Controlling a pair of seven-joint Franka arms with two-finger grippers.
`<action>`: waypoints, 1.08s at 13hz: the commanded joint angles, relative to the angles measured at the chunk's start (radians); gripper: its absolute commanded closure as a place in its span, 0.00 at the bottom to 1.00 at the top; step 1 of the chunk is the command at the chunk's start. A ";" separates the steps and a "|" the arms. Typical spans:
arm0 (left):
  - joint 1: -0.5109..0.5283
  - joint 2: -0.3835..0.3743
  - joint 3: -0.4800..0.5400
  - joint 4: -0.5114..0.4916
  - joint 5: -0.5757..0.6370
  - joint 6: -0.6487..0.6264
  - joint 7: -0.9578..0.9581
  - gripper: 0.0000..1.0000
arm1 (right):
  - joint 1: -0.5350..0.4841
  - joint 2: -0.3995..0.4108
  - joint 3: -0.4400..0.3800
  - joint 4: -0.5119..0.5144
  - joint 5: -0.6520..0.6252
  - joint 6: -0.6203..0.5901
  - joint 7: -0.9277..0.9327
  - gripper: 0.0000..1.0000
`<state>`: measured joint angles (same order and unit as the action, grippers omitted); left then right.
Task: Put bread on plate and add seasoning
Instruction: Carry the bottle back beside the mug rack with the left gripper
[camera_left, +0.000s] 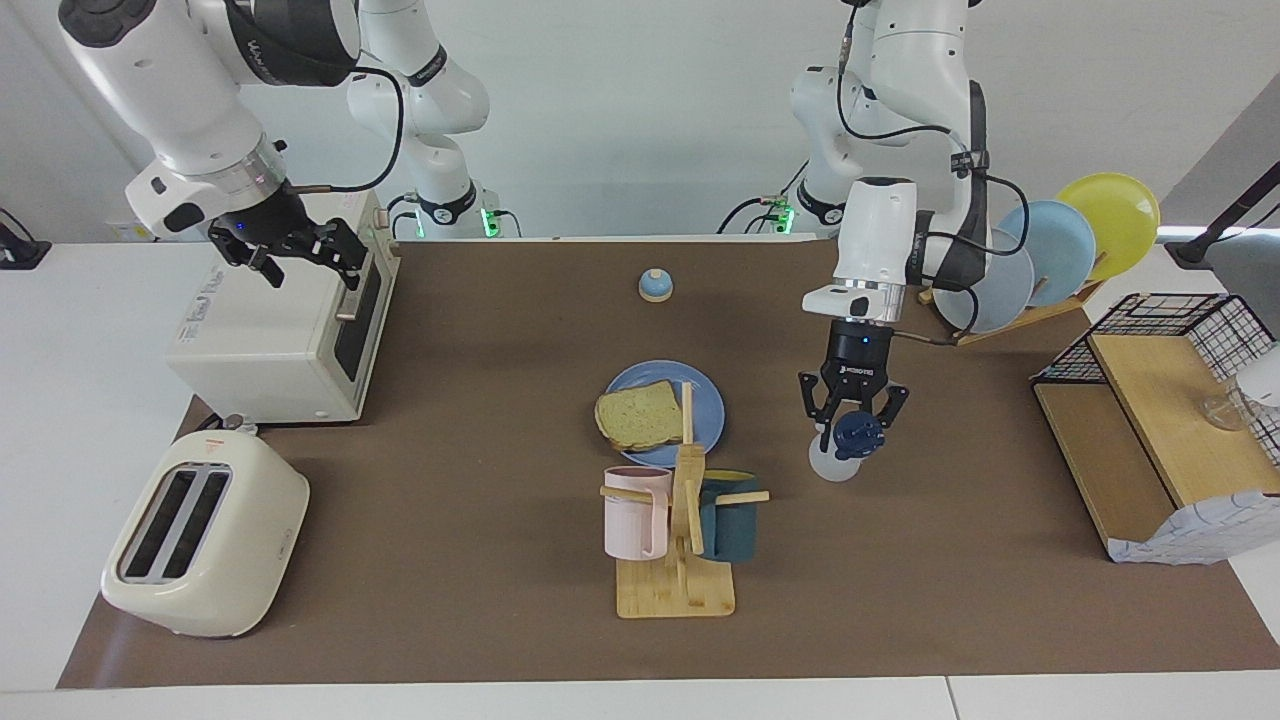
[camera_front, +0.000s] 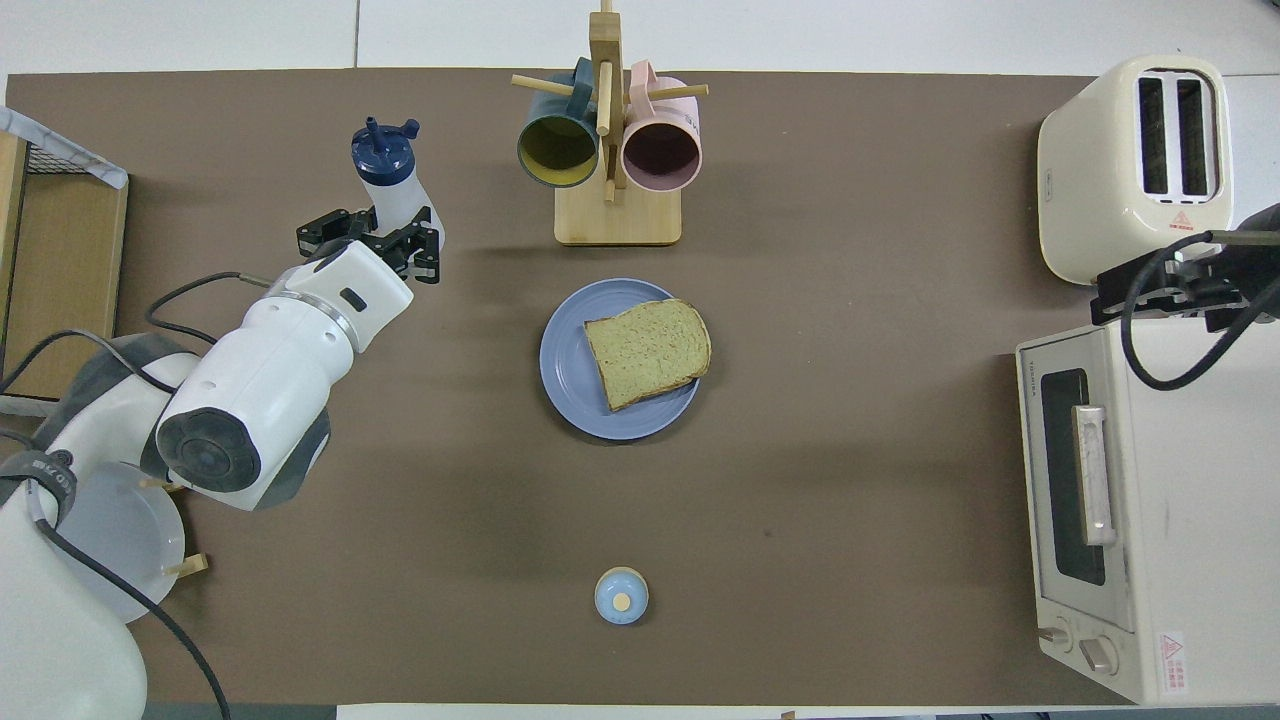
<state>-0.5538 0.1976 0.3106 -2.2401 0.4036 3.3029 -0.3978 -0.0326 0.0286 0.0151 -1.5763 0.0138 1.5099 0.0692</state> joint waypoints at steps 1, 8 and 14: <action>0.035 0.090 -0.008 0.004 -0.011 0.180 -0.029 1.00 | -0.010 -0.019 0.003 -0.022 -0.002 0.003 -0.020 0.00; 0.064 0.241 -0.008 0.156 -0.029 0.202 -0.036 1.00 | -0.009 -0.019 0.003 -0.022 -0.002 0.003 -0.020 0.00; 0.086 0.404 -0.008 0.318 -0.058 0.202 -0.036 1.00 | -0.010 -0.019 0.003 -0.022 -0.002 0.003 -0.020 0.00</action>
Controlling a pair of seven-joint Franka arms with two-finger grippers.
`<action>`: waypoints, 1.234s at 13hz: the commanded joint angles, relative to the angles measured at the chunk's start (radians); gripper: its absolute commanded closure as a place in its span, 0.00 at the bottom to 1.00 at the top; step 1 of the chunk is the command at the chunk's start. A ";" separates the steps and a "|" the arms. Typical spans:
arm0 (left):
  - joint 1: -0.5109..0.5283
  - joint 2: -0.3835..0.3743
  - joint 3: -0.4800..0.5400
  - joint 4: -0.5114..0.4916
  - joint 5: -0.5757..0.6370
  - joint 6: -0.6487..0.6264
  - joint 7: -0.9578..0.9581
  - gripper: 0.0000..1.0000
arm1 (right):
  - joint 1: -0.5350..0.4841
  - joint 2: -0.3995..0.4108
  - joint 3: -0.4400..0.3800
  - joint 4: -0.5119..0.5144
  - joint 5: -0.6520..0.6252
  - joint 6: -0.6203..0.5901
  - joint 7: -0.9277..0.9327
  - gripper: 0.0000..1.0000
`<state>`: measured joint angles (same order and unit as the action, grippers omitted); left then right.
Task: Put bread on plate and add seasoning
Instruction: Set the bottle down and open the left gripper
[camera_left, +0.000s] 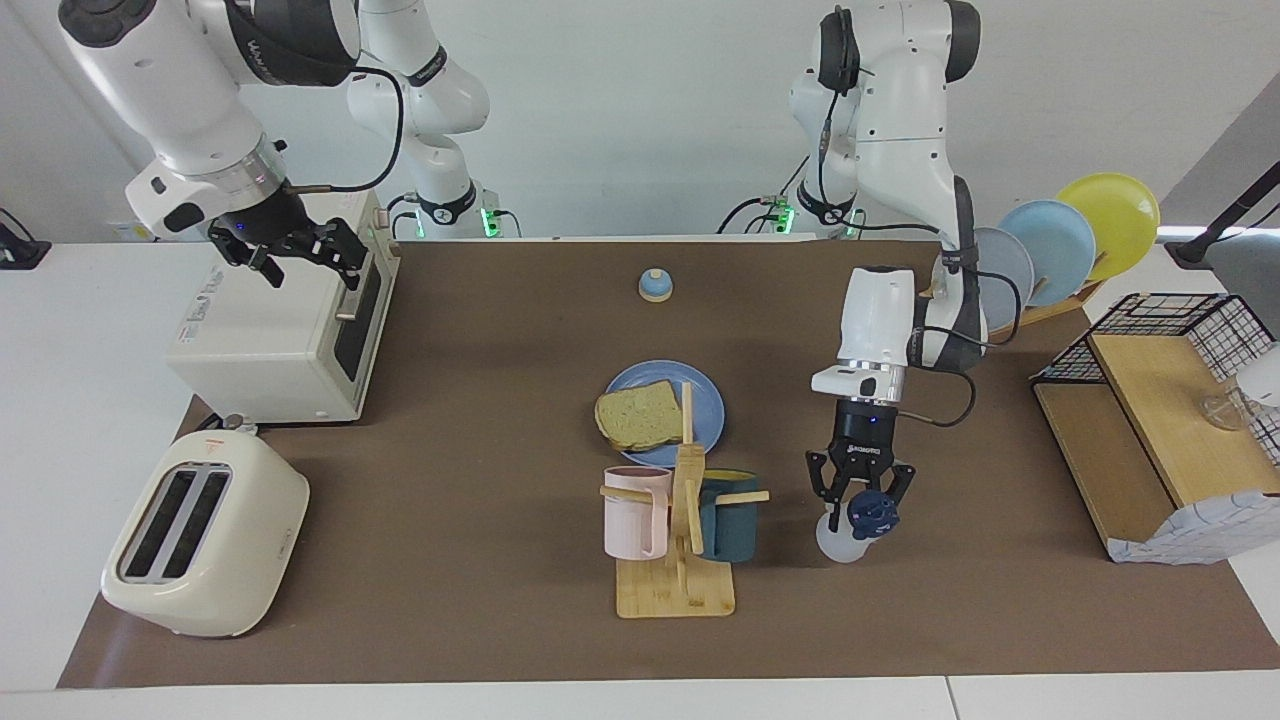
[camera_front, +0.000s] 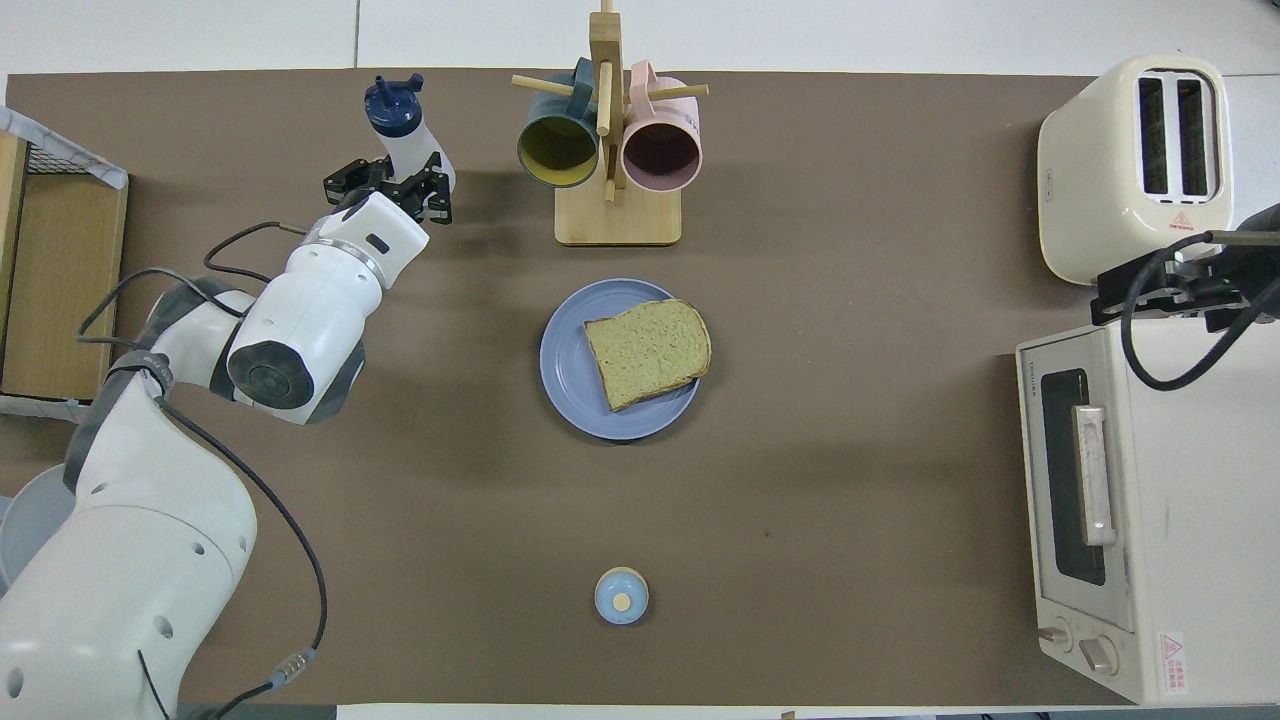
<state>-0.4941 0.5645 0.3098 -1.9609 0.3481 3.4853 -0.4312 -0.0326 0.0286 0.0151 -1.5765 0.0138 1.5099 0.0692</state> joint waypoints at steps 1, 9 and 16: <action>0.026 0.049 -0.008 0.037 0.003 0.020 -0.003 1.00 | -0.010 -0.019 0.003 -0.023 -0.002 0.003 -0.020 0.00; 0.029 0.049 -0.006 0.024 0.052 0.021 -0.001 1.00 | -0.009 -0.019 0.003 -0.022 -0.002 0.003 -0.020 0.00; 0.037 0.040 -0.006 -0.019 0.054 0.021 0.000 0.98 | -0.009 -0.019 0.003 -0.022 -0.001 0.003 -0.020 0.00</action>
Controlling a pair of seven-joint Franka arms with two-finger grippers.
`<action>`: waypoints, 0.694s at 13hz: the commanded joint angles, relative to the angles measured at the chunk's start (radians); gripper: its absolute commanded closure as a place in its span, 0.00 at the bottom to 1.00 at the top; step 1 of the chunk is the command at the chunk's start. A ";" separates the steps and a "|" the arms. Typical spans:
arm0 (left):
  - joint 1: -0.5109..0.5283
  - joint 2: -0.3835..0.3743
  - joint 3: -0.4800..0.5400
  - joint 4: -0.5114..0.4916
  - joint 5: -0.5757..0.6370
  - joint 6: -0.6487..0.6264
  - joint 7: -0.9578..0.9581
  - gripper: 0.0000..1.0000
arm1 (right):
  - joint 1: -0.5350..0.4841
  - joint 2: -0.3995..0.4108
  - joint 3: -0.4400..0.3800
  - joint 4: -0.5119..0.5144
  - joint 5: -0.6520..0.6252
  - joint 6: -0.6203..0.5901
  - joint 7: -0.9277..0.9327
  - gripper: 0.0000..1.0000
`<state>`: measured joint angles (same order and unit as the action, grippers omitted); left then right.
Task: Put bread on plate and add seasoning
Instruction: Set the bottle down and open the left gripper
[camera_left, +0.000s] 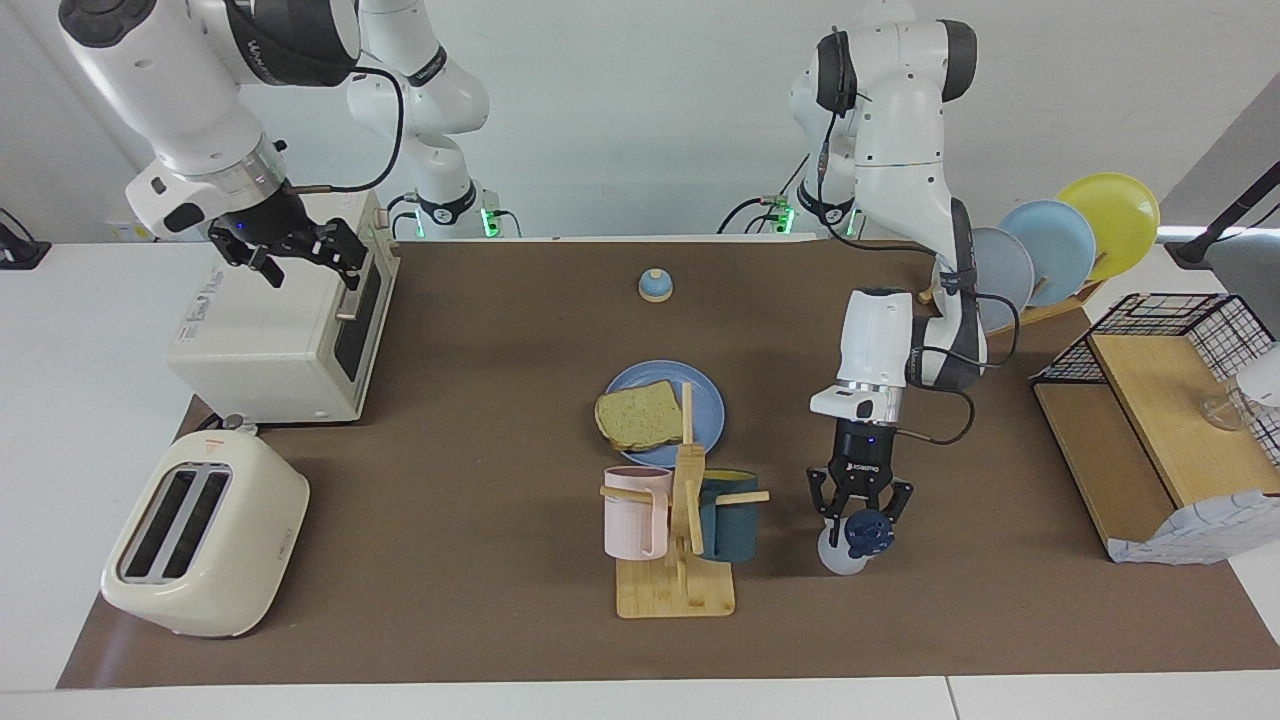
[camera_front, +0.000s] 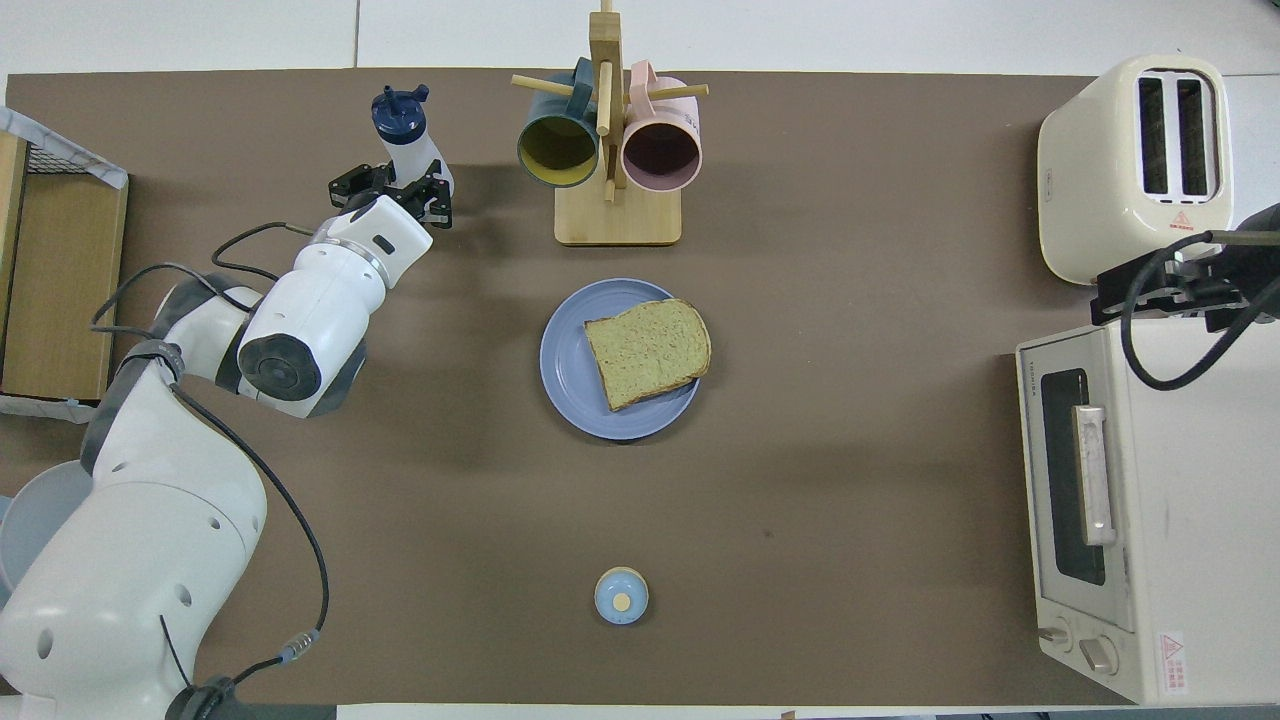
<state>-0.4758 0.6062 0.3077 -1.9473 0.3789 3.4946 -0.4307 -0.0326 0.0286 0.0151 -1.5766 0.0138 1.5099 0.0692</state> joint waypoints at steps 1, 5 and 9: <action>0.019 -0.003 -0.004 -0.038 0.023 0.012 0.000 0.95 | -0.010 -0.019 0.003 -0.022 -0.002 0.003 -0.020 0.00; 0.026 -0.009 -0.004 -0.059 0.023 0.012 -0.002 0.79 | -0.010 -0.019 0.003 -0.023 -0.002 0.003 -0.020 0.00; 0.026 -0.013 -0.004 -0.074 0.023 0.012 0.000 0.53 | -0.010 -0.019 0.003 -0.022 -0.002 0.003 -0.020 0.00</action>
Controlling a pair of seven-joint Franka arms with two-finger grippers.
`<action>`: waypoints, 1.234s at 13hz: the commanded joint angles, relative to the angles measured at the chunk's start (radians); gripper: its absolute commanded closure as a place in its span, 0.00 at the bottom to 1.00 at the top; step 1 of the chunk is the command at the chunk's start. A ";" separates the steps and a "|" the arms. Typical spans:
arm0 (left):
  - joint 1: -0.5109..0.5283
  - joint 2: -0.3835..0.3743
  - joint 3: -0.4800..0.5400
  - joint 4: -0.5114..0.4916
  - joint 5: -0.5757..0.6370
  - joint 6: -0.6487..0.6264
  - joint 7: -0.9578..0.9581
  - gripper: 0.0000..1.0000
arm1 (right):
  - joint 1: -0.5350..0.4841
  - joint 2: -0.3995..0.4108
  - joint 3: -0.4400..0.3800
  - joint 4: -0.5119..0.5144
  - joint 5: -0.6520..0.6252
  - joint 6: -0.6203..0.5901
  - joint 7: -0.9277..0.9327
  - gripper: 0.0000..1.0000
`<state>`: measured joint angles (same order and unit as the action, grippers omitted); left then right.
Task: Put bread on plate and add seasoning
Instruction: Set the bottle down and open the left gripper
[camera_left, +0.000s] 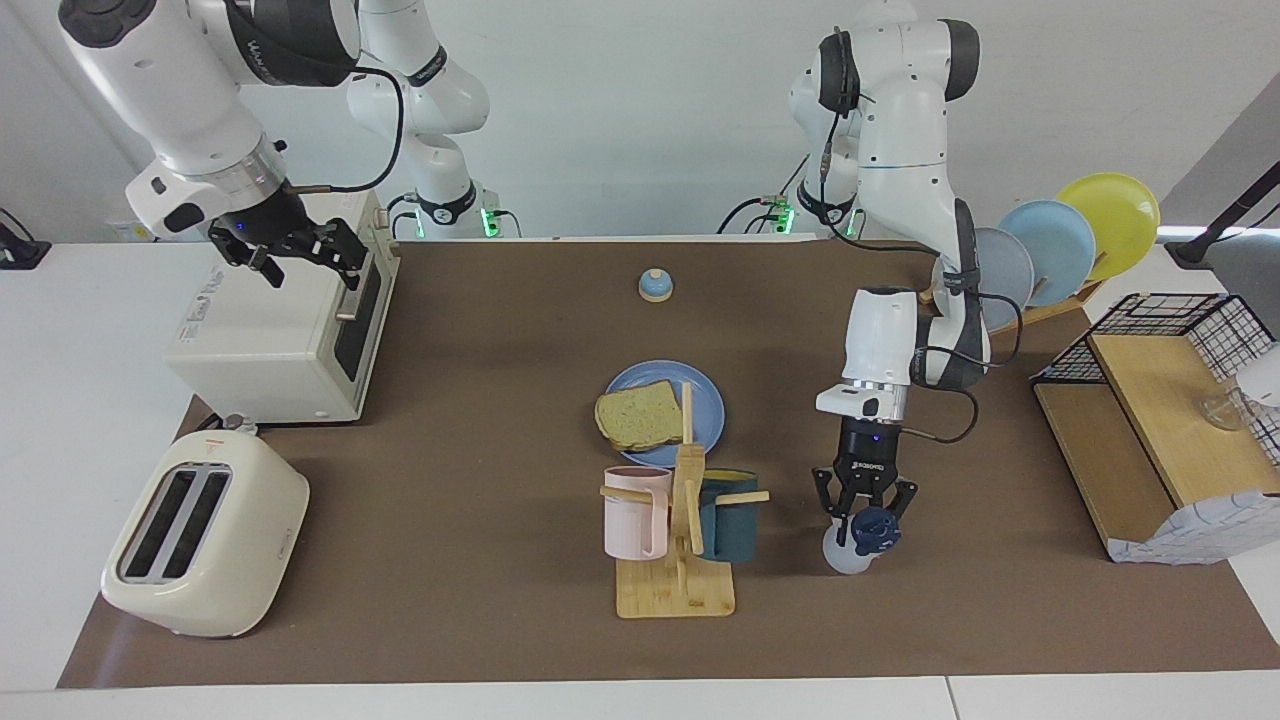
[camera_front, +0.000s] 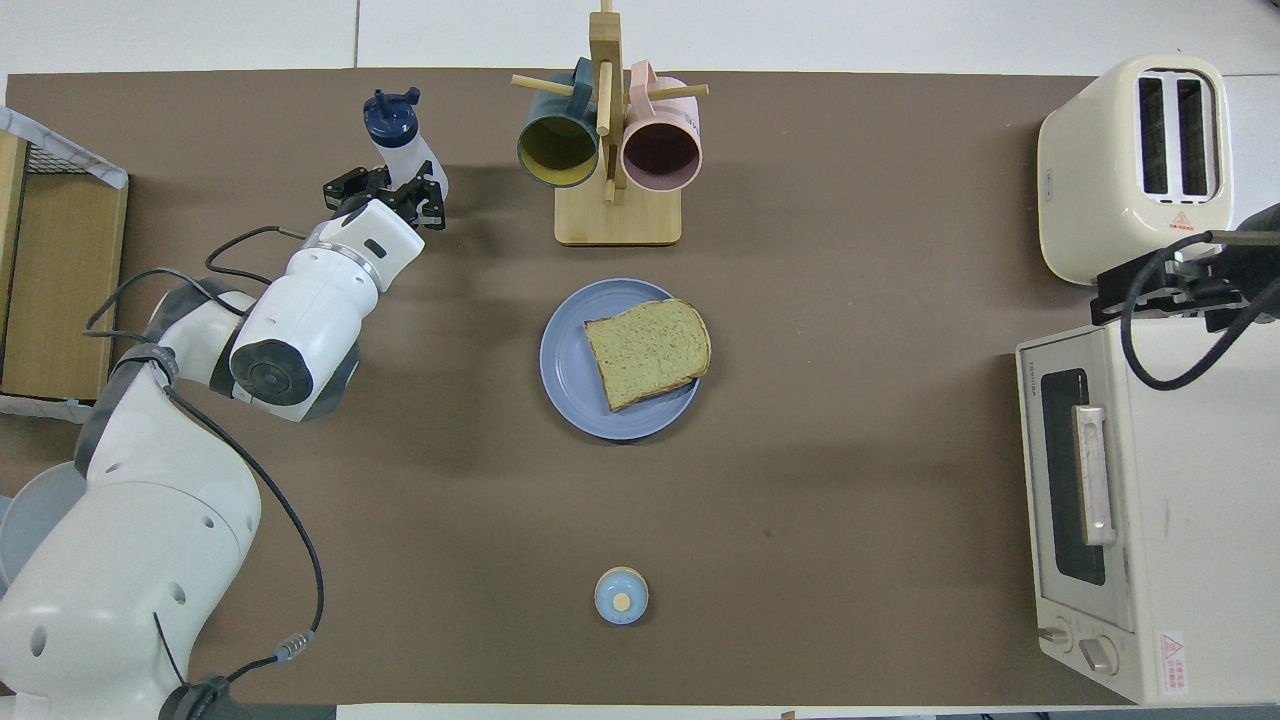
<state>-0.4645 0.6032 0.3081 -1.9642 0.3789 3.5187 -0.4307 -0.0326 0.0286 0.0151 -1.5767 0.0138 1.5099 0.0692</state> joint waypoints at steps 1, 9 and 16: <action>0.015 -0.011 -0.004 -0.059 0.023 -0.012 0.000 0.48 | -0.010 -0.019 0.003 -0.023 -0.002 0.003 -0.020 0.00; 0.023 -0.020 -0.006 -0.084 0.023 -0.012 -0.002 0.17 | -0.009 -0.019 0.003 -0.022 -0.002 0.003 -0.020 0.00; 0.014 -0.160 -0.006 -0.228 0.023 -0.015 -0.002 0.00 | -0.010 -0.019 0.003 -0.023 -0.002 0.003 -0.020 0.00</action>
<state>-0.4525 0.5491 0.3075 -2.0892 0.3801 3.5170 -0.4307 -0.0326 0.0285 0.0151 -1.5768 0.0138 1.5099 0.0692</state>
